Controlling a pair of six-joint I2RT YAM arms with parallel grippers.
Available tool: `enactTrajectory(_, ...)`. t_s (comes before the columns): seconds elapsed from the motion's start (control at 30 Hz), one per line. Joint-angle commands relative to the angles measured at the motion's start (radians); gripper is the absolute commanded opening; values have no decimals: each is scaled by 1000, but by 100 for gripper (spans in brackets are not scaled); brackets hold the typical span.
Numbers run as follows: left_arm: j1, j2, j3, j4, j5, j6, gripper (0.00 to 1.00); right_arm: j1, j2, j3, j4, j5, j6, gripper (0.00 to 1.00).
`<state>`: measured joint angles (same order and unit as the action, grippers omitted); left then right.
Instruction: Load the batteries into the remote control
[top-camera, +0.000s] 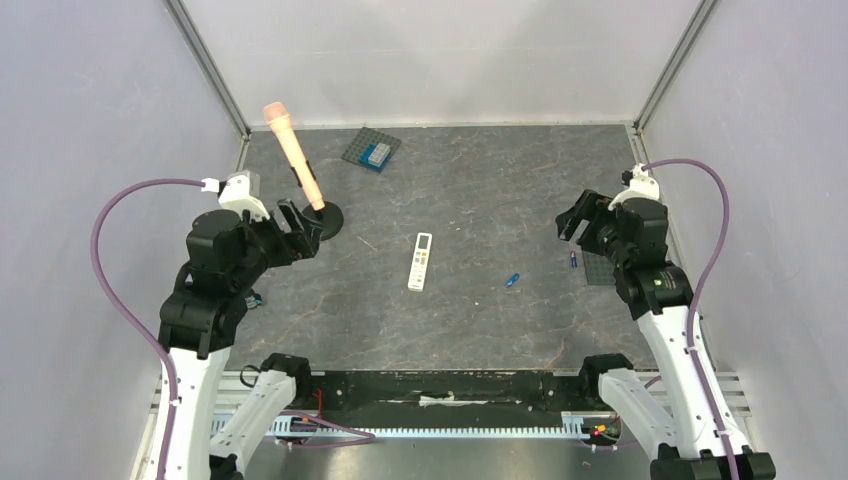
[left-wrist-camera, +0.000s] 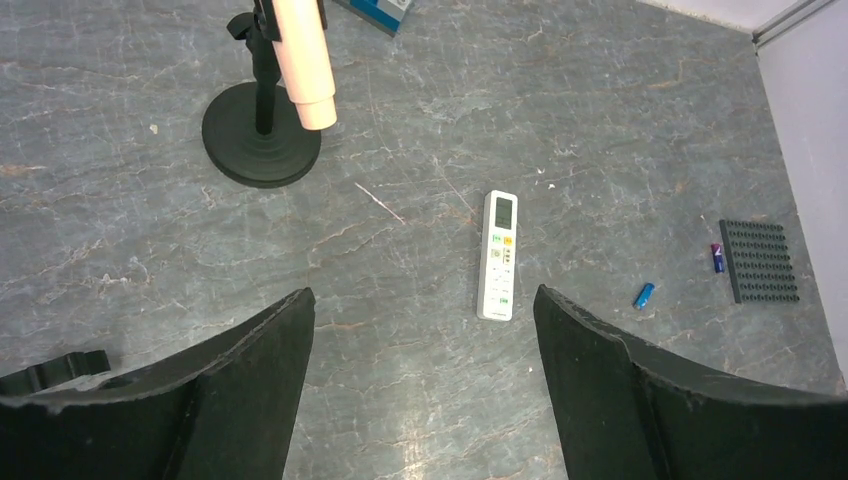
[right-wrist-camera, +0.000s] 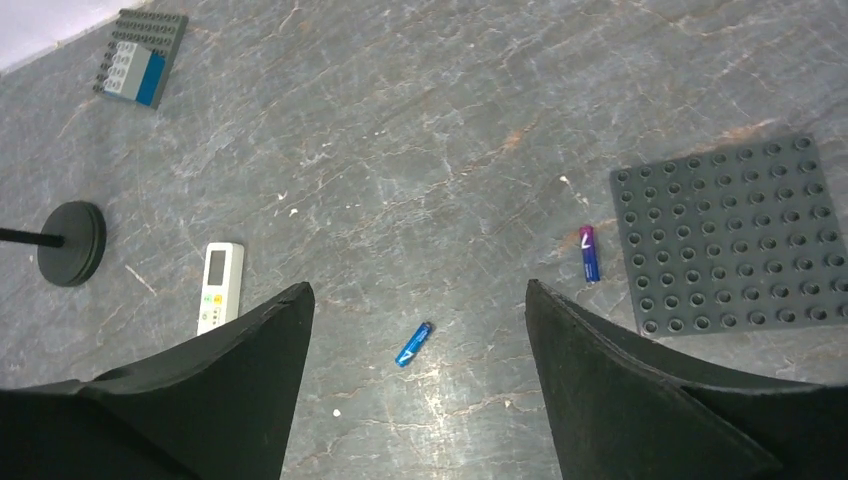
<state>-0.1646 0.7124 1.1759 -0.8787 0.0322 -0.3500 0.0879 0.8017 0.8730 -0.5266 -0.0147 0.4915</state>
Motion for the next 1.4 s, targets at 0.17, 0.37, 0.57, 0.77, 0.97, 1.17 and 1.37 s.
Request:
enactTrajectory(0.17, 5, -43, -102, 172, 184, 45, 88, 0, -69, -44, 74, 18, 43, 87)
enactTrajectory(0.37, 4, -8, -213, 297, 446, -32, 85, -1, -59, -86, 69, -107, 15, 84)
enactTrajectory(0.57, -96, 12, -332, 399, 419, -137, 82, 0, -58, -148, 60, -131, 32, 82)
enactTrajectory(0.77, -418, 172, -361, 422, 31, -178, 78, 1, -82, -238, 95, -171, 81, 81)
enactTrajectory(0.97, -593, 443, -325, 499, -249, -190, 76, 1, -99, -298, 102, -186, 90, 81)
enactTrajectory(1.17, -640, 717, -239, 577, -302, -134, 76, 1, -106, -325, 98, -202, 60, 83)
enactTrajectory(1.37, -642, 896, -183, 640, -302, -109, 76, 0, -83, -339, 97, -219, 47, 83)
